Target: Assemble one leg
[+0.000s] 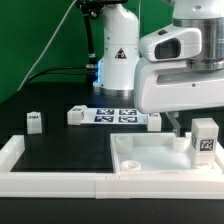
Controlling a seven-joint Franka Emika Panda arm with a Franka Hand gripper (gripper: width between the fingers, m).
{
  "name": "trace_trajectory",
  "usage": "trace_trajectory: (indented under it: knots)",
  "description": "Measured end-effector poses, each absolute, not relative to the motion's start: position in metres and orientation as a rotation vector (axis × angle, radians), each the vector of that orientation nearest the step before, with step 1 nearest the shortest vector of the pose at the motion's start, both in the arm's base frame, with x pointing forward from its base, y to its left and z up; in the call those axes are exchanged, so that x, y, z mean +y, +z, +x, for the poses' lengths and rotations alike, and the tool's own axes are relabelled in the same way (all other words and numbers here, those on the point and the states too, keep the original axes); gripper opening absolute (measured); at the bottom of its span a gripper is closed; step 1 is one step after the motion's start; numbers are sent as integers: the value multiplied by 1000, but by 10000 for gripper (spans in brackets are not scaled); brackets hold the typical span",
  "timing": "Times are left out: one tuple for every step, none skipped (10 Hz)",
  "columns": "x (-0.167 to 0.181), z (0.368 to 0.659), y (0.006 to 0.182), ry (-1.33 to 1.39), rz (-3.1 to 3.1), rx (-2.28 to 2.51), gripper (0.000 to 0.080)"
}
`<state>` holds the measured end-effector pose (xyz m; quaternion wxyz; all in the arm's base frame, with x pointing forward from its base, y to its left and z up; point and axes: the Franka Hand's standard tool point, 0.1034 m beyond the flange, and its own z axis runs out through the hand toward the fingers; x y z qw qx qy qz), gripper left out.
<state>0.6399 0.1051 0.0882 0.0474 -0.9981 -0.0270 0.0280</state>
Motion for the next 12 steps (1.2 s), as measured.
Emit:
trace_trajectory:
  knots:
    - [104, 640, 88, 86, -3045, -81, 390]
    - [104, 640, 88, 85, -3045, -80, 390]
    - [104, 640, 88, 85, -3045, -80, 290]
    - [104, 640, 88, 86, -3045, -80, 290]
    - [104, 640, 88, 87, -3045, -58, 290]
    - [104, 640, 88, 87, -3045, -58, 290]
    - [104, 640, 88, 87, -3045, -53, 290]
    - [105, 640, 88, 98, -3042, 166, 290]
    - [106, 640, 87, 96, -3031, 335, 290]
    - [108, 640, 87, 74, -3003, 538, 291]
    - [107, 640, 86, 75, -2963, 745, 291]
    - [105, 640, 86, 80, -2916, 938, 291]
